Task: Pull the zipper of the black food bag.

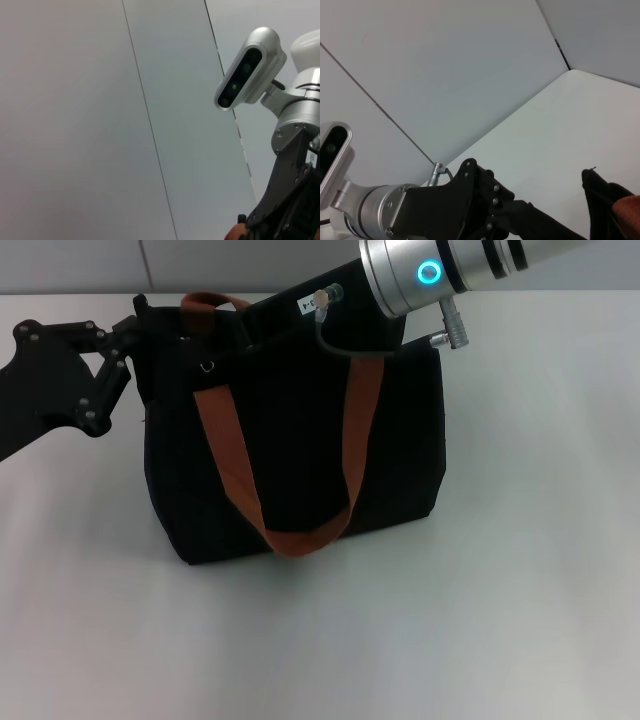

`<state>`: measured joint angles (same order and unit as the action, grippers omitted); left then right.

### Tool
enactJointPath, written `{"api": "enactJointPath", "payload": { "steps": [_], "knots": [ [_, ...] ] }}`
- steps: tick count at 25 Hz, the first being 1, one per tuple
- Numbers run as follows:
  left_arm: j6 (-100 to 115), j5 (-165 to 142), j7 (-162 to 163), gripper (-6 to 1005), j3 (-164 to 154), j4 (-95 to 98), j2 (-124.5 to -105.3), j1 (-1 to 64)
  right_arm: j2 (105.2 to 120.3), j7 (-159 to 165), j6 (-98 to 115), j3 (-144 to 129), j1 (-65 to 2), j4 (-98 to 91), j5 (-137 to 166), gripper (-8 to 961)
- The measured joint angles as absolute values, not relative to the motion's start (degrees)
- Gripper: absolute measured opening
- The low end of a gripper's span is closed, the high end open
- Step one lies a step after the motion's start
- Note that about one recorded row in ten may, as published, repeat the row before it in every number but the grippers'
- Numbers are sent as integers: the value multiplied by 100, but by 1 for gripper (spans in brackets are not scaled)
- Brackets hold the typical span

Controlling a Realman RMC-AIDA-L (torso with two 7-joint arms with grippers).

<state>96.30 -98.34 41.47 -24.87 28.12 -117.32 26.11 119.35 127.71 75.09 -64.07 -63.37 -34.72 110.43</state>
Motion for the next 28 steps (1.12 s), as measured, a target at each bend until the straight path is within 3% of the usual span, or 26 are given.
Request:
{"api": "enactJointPath", "payload": {
  "steps": [23, 28],
  "knots": [
    [9602, -9835, 4078, 112, -2489, 2832, -11724, 2646, 11937, 12764, 7447, -6533, -6379, -3477, 11063, 118],
    [9634, -9835, 4079, 115, -2487, 2863, -11734, 2645, 11940, 12753, 7385, -6560, -6386, -3488, 11064, 63]
  ]
}}
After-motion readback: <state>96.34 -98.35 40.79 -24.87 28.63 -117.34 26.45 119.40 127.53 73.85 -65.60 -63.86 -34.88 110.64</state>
